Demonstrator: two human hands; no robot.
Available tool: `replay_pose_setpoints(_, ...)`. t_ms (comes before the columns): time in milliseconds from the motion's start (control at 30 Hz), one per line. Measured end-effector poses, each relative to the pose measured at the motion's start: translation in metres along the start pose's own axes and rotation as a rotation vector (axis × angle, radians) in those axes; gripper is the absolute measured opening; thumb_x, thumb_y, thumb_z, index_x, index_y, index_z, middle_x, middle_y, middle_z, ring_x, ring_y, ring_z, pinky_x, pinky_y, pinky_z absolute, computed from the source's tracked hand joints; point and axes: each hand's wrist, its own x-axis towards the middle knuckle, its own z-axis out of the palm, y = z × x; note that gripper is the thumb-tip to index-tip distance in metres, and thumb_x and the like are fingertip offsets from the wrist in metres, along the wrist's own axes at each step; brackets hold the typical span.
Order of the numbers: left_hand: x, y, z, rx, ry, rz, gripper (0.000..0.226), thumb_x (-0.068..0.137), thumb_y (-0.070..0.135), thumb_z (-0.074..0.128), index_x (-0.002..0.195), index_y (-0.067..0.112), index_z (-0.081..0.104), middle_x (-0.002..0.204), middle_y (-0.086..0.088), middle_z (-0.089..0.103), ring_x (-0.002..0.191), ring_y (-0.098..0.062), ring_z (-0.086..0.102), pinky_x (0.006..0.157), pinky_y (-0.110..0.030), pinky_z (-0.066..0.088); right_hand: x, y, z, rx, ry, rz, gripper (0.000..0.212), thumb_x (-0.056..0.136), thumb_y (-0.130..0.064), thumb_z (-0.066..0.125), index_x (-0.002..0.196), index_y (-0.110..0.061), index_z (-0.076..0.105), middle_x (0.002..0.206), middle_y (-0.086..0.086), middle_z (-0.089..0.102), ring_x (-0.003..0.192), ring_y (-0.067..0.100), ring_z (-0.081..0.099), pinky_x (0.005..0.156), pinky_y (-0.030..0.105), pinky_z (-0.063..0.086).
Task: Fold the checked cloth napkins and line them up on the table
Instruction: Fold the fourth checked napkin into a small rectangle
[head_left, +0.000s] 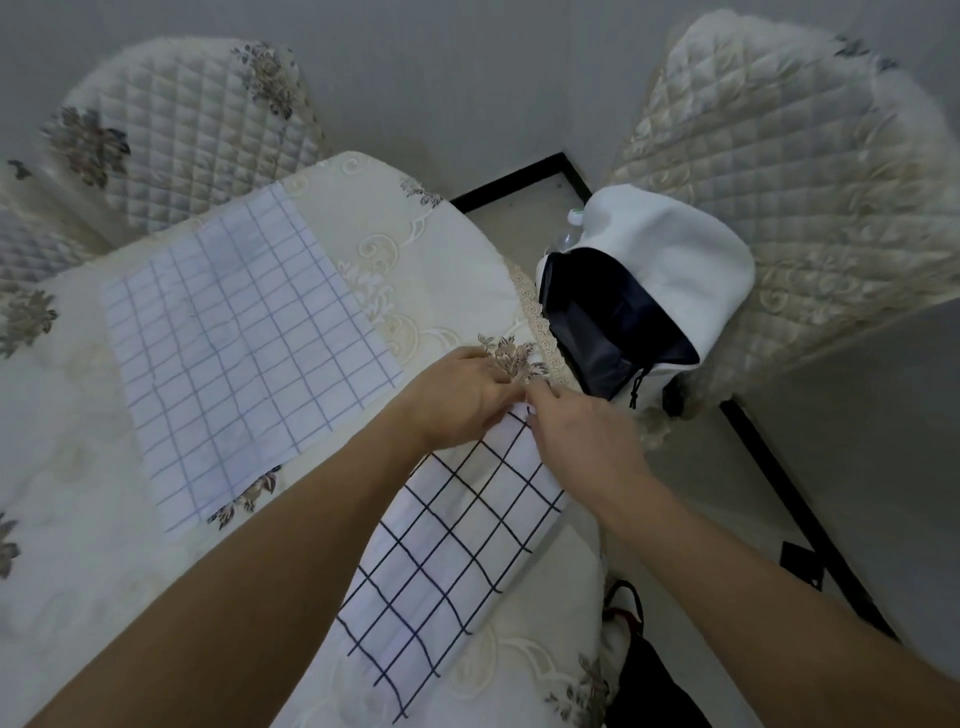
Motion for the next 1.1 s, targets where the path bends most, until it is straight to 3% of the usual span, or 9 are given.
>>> replay_pose_setpoints(200, -0.043, 0.016, -0.04, 0.026, 0.151, -0.111, 0.02, 0.094, 0.016, 0.055, 0.106, 0.016, 0.071, 0.086, 0.0, 0.072, 0.08, -0.025, 0.067, 0.098, -0.043, 0.048, -0.006, -0.027, -0.06, 0.002, -0.075, -0.064, 0.024, 0.096, -0.021, 0.052, 0.119, -0.027, 0.055, 0.089, 0.003, 0.068, 0.08, 0.029, 0.066, 0.056, 0.032, 0.035)
replay_pose_setpoints(367, -0.108, 0.037, -0.061, 0.002, 0.297, -0.164, 0.019, 0.091, 0.008, 0.064, 0.107, 0.011, 0.073, 0.101, -0.005, 0.076, 0.091, -0.023, 0.071, 0.098, -0.043, 0.051, -0.037, -0.074, -0.093, -0.015, -0.16, -0.07, 0.009, 0.098, -0.024, 0.049, 0.101, -0.025, 0.057, 0.093, 0.001, 0.066, 0.084, 0.028, 0.064, 0.06, 0.032, 0.033)
replay_pose_setpoints(433, -0.135, 0.044, -0.061, -0.009, 0.353, -0.197, 0.019, 0.091, 0.007, 0.065, 0.107, 0.011, 0.074, 0.101, -0.005, 0.075, 0.09, -0.022, 0.071, 0.099, -0.042, 0.05, -0.058, -0.094, -0.097, 0.002, -0.153, -0.066, 0.008, 0.099, -0.027, 0.049, 0.102, -0.025, 0.056, 0.095, -0.001, 0.065, 0.083, 0.027, 0.062, 0.059, 0.033, 0.032)
replay_pose_setpoints(533, -0.17, 0.052, -0.057, -0.026, 0.397, -0.205, 0.024, 0.094, 0.014, 0.053, 0.105, 0.012, 0.074, 0.101, -0.003, 0.075, 0.089, -0.021, 0.071, 0.1, -0.04, 0.047, -0.084, -0.118, -0.093, 0.05, -0.151, -0.023, 0.032, 0.095, -0.05, 0.056, 0.119, -0.028, 0.051, 0.105, -0.005, 0.063, 0.094, 0.026, 0.063, 0.063, 0.033, 0.039)
replay_pose_setpoints(633, -0.19, 0.057, -0.049, -0.019, 0.379, -0.204, 0.023, 0.082, 0.001, 0.074, 0.103, 0.01, 0.074, 0.095, -0.006, 0.076, 0.082, -0.025, 0.072, 0.095, -0.045, 0.053, -0.105, -0.131, -0.078, 0.099, -0.156, 0.054, 0.071, 0.081, -0.068, 0.065, 0.137, -0.033, 0.04, 0.114, -0.008, 0.059, 0.103, 0.02, 0.059, 0.073, 0.034, 0.049)
replay_pose_setpoints(767, -0.189, 0.067, -0.043, -0.043, 0.38, -0.195, 0.022, 0.08, -0.003, 0.073, 0.1, 0.008, 0.074, 0.089, -0.008, 0.076, 0.073, -0.03, 0.069, 0.082, -0.047, 0.057, -0.13, -0.13, -0.05, 0.078, -0.109, 0.061, 0.094, 0.073, -0.068, 0.073, 0.15, -0.034, 0.03, 0.121, -0.006, 0.052, 0.105, 0.019, 0.054, 0.074, 0.034, 0.05)
replay_pose_setpoints(900, -0.185, 0.069, -0.037, -0.041, 0.376, -0.141, 0.023, 0.08, -0.004, 0.074, 0.1, 0.006, 0.074, 0.09, -0.009, 0.076, 0.073, -0.03, 0.069, 0.082, -0.048, 0.057, -0.145, -0.119, -0.019, 0.117, -0.009, 0.006, 0.075, 0.077, -0.047, 0.08, 0.141, -0.023, 0.051, 0.123, -0.002, 0.062, 0.104, 0.022, 0.061, 0.074, 0.037, 0.055)
replay_pose_setpoints(1000, -0.189, 0.069, -0.029, -0.043, 0.359, -0.112, 0.025, 0.08, -0.004, 0.075, 0.103, 0.006, 0.074, 0.097, -0.01, 0.076, 0.081, -0.03, 0.071, 0.093, -0.048, 0.054, -0.151, -0.12, -0.014, 0.202, 0.102, 0.013, 0.043, 0.088, -0.034, 0.071, 0.129, -0.021, 0.064, 0.116, -0.004, 0.071, 0.092, 0.023, 0.068, 0.068, 0.035, 0.055)
replay_pose_setpoints(1100, -0.199, 0.065, -0.026, -0.05, 0.344, -0.063, 0.028, 0.079, -0.003, 0.078, 0.106, 0.006, 0.075, 0.101, -0.01, 0.076, 0.087, -0.029, 0.072, 0.094, -0.046, 0.053, -0.158, -0.136, -0.018, 0.239, 0.133, -0.011, 0.032, 0.093, -0.025, 0.063, 0.125, -0.019, 0.066, 0.112, -0.004, 0.072, 0.083, 0.024, 0.069, 0.062, 0.034, 0.053)
